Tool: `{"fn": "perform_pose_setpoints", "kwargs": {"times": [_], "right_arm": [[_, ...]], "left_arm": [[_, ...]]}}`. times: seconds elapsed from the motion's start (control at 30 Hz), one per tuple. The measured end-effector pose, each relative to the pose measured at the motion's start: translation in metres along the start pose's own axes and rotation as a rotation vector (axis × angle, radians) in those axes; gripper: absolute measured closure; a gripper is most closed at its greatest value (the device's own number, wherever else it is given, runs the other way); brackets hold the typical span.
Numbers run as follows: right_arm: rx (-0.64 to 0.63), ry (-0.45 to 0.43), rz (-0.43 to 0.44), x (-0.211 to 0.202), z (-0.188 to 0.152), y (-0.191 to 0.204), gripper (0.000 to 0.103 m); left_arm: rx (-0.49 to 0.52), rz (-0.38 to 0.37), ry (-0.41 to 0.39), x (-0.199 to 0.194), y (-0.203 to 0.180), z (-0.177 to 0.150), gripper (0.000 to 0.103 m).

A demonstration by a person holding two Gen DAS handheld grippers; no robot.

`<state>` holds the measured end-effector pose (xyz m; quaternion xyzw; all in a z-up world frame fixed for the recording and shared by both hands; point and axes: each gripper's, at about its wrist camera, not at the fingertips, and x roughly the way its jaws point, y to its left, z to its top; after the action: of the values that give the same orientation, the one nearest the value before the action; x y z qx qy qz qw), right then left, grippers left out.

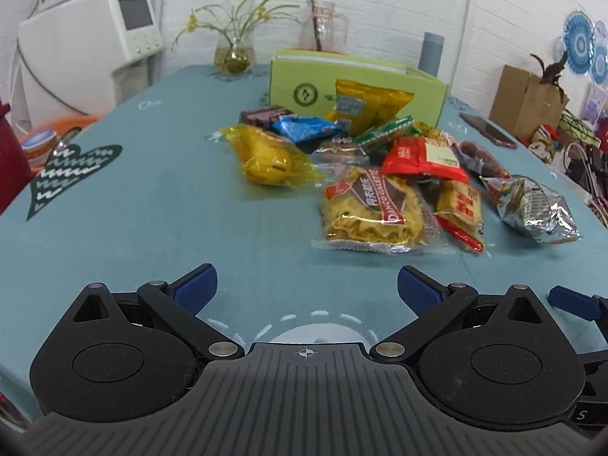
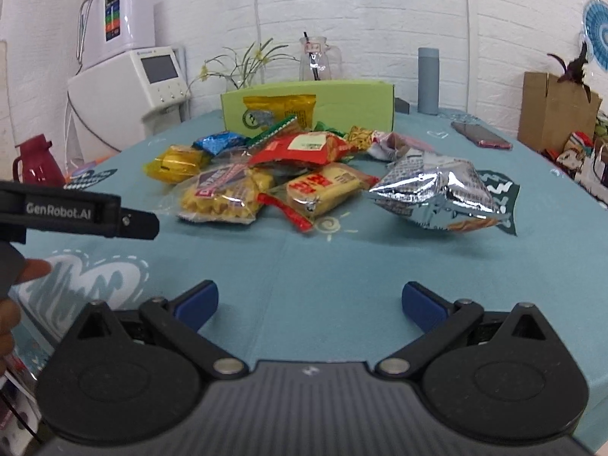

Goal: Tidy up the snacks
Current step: 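Reach the left tool to the Danco Galette biscuit bag and grasp it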

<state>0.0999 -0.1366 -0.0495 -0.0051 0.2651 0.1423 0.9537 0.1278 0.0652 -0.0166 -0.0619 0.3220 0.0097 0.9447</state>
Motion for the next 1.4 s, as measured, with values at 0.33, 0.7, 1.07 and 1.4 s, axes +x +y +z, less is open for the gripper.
{"fn": "perform_pose_setpoints", "kwargs": {"times": [0.33, 0.7, 1.07, 1.4], "right_arm": [[-0.063, 0.020, 0.131, -0.001, 0.026, 0.007, 0.001], [-0.224, 0.100, 0.243, 0.088, 0.079, 0.066, 0.001], [-0.173, 0.159, 0.334, 0.101, 0.073, 0.074, 0.001], [-0.144, 0.151, 0.323, 0.100, 0.070, 0.066, 0.001]], "left_arm": [[-0.008, -0.110, 0.066, 0.021, 0.021, 0.033, 0.015], [0.073, -0.252, 0.136, 0.071, 0.017, 0.084, 0.020], [0.032, -0.395, 0.186, 0.088, 0.022, 0.071, 0.055], [0.008, -0.348, 0.181, 0.088, 0.027, 0.073, 0.037]]}}
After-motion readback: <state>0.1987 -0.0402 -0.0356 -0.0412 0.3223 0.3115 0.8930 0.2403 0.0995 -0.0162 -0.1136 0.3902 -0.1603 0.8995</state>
